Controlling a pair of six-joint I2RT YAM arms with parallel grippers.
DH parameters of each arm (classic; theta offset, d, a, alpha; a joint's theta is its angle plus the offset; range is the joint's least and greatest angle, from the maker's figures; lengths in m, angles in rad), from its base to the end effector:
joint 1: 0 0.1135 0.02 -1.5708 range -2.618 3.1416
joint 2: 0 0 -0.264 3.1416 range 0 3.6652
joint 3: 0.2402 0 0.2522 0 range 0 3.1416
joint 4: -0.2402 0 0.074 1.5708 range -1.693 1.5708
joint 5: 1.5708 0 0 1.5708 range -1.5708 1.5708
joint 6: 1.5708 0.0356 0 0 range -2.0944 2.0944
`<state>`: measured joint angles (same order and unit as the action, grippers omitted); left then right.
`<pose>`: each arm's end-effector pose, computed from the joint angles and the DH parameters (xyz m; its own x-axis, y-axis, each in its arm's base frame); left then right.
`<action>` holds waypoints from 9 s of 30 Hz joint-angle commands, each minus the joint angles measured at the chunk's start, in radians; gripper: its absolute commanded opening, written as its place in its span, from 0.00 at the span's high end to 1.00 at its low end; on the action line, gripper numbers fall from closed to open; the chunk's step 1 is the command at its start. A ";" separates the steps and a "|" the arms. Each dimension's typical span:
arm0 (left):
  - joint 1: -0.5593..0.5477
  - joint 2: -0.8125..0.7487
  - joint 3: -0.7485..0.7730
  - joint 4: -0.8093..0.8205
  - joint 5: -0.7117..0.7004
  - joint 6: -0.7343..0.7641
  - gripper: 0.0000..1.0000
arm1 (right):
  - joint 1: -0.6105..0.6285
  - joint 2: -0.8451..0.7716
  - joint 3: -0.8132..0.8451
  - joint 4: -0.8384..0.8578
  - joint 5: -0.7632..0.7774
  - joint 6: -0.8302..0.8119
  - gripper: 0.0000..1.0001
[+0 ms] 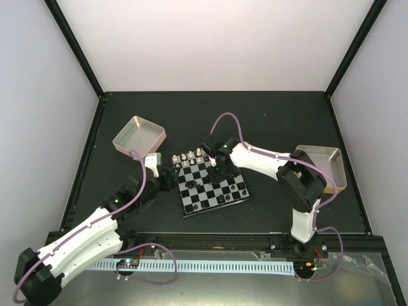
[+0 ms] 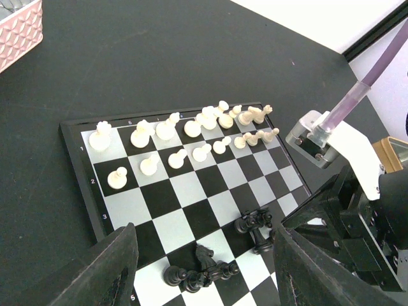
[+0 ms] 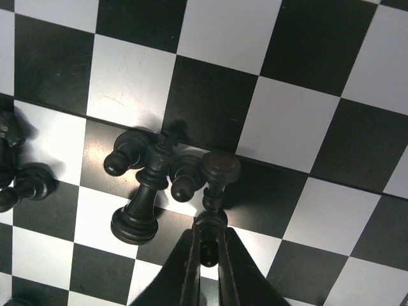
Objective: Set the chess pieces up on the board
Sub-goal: Pick up the chess piece from the chessboard, then place the chess piece on the chessboard, then pick up the chess piece from the chessboard, then place the chess piece on the chessboard, then pick up the chess piece from the chessboard, then place the chess piece on the chessboard.
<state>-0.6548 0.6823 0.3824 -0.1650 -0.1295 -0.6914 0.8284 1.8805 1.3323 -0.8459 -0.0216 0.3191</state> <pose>0.1333 -0.0966 0.2159 -0.6006 -0.3360 -0.7255 0.1680 0.8342 -0.5253 0.2429 0.2658 0.1806 -0.8638 -0.4776 -0.1602 -0.4931 0.8667 0.0753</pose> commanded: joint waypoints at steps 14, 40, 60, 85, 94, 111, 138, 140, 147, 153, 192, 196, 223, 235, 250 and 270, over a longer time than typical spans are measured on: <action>0.008 -0.007 -0.010 0.015 -0.005 0.003 0.40 | 0.002 -0.118 -0.089 -0.031 0.056 0.026 0.99; 0.008 -0.004 -0.009 0.020 0.007 -0.005 0.40 | 0.030 -0.146 -0.163 -0.016 -0.012 0.031 0.96; 0.009 -0.010 -0.008 0.015 0.001 0.002 0.40 | 0.035 -0.075 0.008 -0.038 0.086 0.024 0.70; 0.011 -0.017 -0.013 0.009 -0.009 0.006 0.40 | 0.034 0.128 0.194 -0.102 0.083 -0.046 0.85; 0.011 -0.022 -0.016 0.007 -0.010 0.005 0.40 | 0.035 0.127 0.192 -0.094 0.082 -0.054 0.96; 0.012 -0.017 -0.019 0.019 -0.003 0.001 0.40 | 0.045 -0.080 0.040 -0.081 0.034 -0.019 0.99; 0.013 -0.014 -0.019 0.022 0.005 -0.002 0.40 | 0.108 -0.042 -0.024 -0.092 -0.001 -0.020 0.95; 0.013 -0.013 -0.019 0.022 0.005 -0.002 0.40 | 0.109 -0.036 -0.021 -0.095 0.005 -0.018 0.93; 0.013 -0.015 -0.018 0.021 0.004 0.000 0.40 | 0.110 -0.033 -0.006 -0.109 0.018 -0.010 0.78; 0.013 -0.019 -0.019 0.019 0.002 0.000 0.40 | 0.106 -0.078 0.014 -0.094 0.051 0.018 0.75; 0.017 -0.023 -0.022 0.007 -0.007 0.008 0.40 | -0.025 0.140 0.144 -0.063 0.076 -0.126 0.74; 0.018 -0.023 -0.022 0.007 -0.007 0.009 0.40 | -0.029 0.138 0.136 -0.061 0.066 -0.130 0.77; 0.020 -0.012 -0.014 0.019 0.000 0.007 0.40 | -0.041 0.068 -0.011 0.010 0.083 -0.078 0.78; 0.020 -0.024 -0.018 0.003 -0.006 0.009 0.40 | -0.043 0.103 0.039 0.001 0.105 -0.076 0.82; 0.020 -0.019 -0.010 0.018 0.059 0.038 0.39 | -0.043 -0.096 -0.044 0.136 0.085 0.067 0.93; -0.129 -0.015 -0.065 0.341 0.188 0.087 0.38 | -0.043 -0.551 -0.531 0.904 -0.272 1.000 0.93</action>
<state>-0.7284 0.6865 0.3298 0.0475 0.0795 -0.6209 0.7895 1.3788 0.8589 -0.1692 -0.2348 1.0683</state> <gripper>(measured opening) 0.615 0.121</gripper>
